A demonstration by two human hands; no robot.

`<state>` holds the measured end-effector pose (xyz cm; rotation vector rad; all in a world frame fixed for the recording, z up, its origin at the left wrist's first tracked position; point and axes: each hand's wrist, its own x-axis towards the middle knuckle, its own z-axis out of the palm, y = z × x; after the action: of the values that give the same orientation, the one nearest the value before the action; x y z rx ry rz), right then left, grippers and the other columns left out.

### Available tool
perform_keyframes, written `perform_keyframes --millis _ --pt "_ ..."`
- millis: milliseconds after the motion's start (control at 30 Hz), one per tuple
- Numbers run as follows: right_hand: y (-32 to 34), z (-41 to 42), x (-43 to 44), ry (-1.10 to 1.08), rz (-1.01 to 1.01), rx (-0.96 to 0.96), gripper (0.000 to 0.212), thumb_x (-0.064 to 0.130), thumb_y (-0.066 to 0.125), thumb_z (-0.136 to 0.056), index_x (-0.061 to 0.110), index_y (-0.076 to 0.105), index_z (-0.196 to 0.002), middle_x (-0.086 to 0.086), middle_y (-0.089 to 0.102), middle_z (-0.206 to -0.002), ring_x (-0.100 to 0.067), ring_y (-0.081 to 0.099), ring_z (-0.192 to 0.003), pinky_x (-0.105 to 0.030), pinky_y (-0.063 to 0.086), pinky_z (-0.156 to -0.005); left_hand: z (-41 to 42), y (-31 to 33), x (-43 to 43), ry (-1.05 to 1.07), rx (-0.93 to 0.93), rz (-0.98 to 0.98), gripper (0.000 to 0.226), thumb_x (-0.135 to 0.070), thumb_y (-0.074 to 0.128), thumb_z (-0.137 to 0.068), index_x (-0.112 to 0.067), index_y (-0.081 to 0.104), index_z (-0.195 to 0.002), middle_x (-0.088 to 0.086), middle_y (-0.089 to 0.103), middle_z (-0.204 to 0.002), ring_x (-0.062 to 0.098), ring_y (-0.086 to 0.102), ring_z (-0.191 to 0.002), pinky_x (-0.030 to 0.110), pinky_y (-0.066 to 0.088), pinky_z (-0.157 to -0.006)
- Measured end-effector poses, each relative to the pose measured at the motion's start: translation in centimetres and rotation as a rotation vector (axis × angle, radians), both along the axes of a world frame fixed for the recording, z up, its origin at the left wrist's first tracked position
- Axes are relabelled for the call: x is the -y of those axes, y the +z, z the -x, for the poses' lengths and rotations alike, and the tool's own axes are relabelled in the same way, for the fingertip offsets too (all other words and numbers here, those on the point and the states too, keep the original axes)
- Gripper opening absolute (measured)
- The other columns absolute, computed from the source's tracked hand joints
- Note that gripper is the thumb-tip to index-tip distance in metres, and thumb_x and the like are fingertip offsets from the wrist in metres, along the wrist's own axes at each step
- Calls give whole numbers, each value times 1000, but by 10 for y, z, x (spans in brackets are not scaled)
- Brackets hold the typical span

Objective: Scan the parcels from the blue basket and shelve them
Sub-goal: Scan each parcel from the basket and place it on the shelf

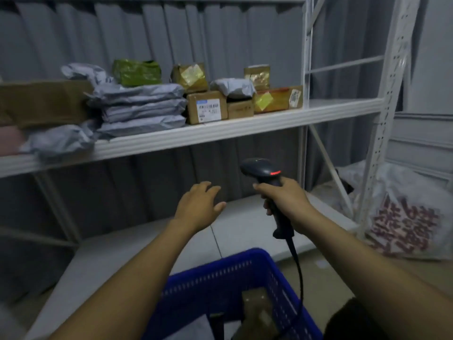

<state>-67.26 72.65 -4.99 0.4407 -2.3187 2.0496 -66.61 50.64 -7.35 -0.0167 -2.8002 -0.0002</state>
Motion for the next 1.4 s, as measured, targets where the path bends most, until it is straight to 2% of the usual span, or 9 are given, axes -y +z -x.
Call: perform_keyframes --millis 200,433,633,767,867,967,1067,1200,1400 --pt "-108 -21 16 64 -191 174 20 27 70 -85 8 64 -86 -8 64 -66 -20 60 -55 -30 49 -56 -32 -124 16 34 220 -80 56 -49 44 -97 -24 35 -147 4 30 -155 23 29 -140 35 30 -110" --pt "-205 19 -1 -59 -419 279 21 30 74 -82 10 66 -83 -10 69 -81 -17 61 -69 -23 42 -55 -10 -258 -3 -8 498 -178 59 -50 43 -98 -24 30 -150 3 27 -156 23 26 -142 36 28 -114" --pt "-255 53 -25 -38 -517 390 18 31 71 -83 14 64 -82 -5 69 -81 -17 64 -72 -22 46 -60 34 -341 -51 -163 672 -331 56 -40 60 -89 -27 43 -140 0 46 -141 23 45 -127 33 40 -101" --pt "-271 65 -31 12 -555 423 20 28 69 -85 21 56 -72 3 59 -70 -6 54 -58 -9 35 -44 60 -398 -68 -171 794 -417 81 -59 57 -74 -51 15 -143 -1 31 -153 18 40 -132 37 40 -107" --pt "-274 71 -33 -8 -529 443 20 26 70 -84 21 55 -72 4 58 -66 -5 53 -49 -8 33 -37 71 -424 -74 -203 894 -294 95 -57 59 -77 -31 7 -153 4 8 -160 30 12 -145 42 21 -118" --pt "-274 72 -33 -1 -521 461 19 26 70 -85 18 56 -74 2 59 -64 -2 52 -40 -9 34 -37 71 -431 -74 -209 906 -247 100 -62 61 -77 -25 8 -154 9 11 -157 33 16 -142 42 21 -117" --pt "-275 70 -32 0 -509 470 20 27 70 -84 18 56 -73 1 60 -62 0 52 -37 -10 36 -37 61 -426 -70 -153 944 -432 105 -74 54 -63 -39 6 -150 8 15 -154 32 28 -137 40 32 -112" --pt "-272 66 -29 -8 -487 475 15 27 69 -84 16 60 -79 1 63 -65 -4 56 -44 -11 38 -39 40 -395 -50 -5 788 -680 110 -62 64 -64 -26 9 -152 5 12 -145 26 41 -125 31 43 -101" --pt "-262 51 -12 -6 -328 531 17 27 70 -84 11 66 -85 -10 69 -79 -19 64 -65 -24 44 -55 -10 -323 -15 179 336 -997 99 -31 80 -76 -25 18 -152 0 19 -145 8 35 -120 18 38 -95"
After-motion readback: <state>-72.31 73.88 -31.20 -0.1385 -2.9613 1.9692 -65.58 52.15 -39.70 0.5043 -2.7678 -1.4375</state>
